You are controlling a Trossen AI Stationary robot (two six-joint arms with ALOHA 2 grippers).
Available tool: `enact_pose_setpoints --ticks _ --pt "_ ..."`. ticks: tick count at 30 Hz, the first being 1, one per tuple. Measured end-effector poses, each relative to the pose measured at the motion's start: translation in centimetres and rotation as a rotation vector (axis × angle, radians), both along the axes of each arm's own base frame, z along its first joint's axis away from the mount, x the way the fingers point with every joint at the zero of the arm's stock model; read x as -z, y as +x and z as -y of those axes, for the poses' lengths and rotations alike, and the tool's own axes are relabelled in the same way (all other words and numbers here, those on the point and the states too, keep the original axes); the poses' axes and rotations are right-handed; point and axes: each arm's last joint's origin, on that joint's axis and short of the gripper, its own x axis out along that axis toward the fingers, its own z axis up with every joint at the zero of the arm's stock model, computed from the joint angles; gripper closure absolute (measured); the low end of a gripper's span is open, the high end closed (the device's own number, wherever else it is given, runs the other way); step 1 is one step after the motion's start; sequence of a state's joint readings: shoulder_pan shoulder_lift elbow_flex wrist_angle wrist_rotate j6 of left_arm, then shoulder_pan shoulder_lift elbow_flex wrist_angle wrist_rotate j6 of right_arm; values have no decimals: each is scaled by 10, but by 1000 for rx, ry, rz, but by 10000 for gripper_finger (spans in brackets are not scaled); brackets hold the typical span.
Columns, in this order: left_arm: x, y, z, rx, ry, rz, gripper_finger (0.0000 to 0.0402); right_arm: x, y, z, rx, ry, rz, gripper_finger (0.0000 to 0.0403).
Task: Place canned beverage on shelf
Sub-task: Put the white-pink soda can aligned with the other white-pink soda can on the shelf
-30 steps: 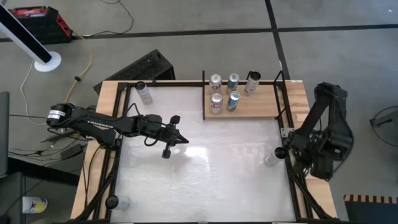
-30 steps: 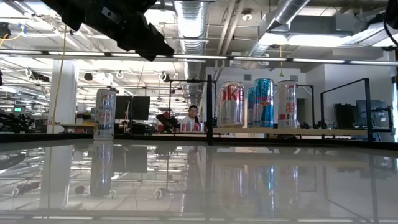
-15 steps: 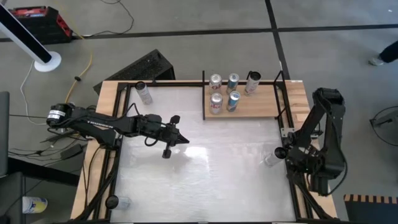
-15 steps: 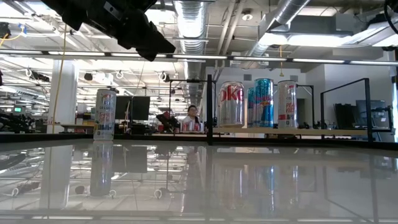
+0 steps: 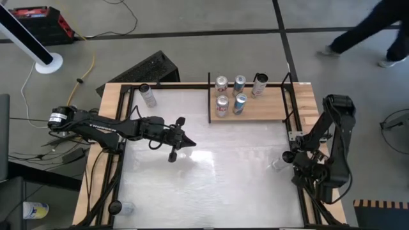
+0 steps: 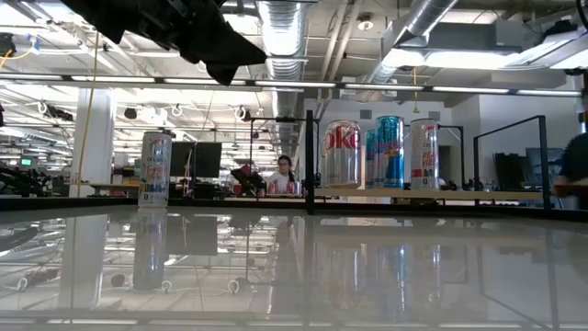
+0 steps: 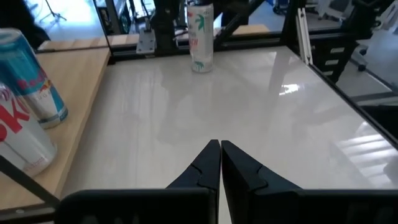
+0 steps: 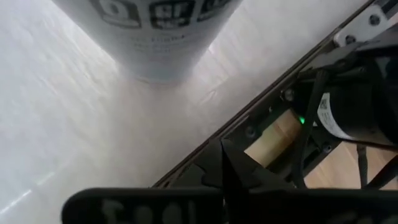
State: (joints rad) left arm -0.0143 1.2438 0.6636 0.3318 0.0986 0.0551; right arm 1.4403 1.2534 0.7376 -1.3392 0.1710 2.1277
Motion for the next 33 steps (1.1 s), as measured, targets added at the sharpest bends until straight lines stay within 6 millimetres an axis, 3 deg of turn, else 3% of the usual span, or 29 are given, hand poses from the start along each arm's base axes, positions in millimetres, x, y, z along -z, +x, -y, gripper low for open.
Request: enact_pose_setpoints --ticks 9,26,29,33 --pt "-4 1 0 3 11 39 402 4 11 -3 39 -26 18 381" --pt "2 -1 0 9 29 -14 402 1 61 -5 -78 -23 294 384" --pt "3 -1 0 9 28 -28 402 2 70 -8 -109 48 233 384" --pt "5 -1 0 10 30 -49 402 -5 75 -13 -111 212 22 384"
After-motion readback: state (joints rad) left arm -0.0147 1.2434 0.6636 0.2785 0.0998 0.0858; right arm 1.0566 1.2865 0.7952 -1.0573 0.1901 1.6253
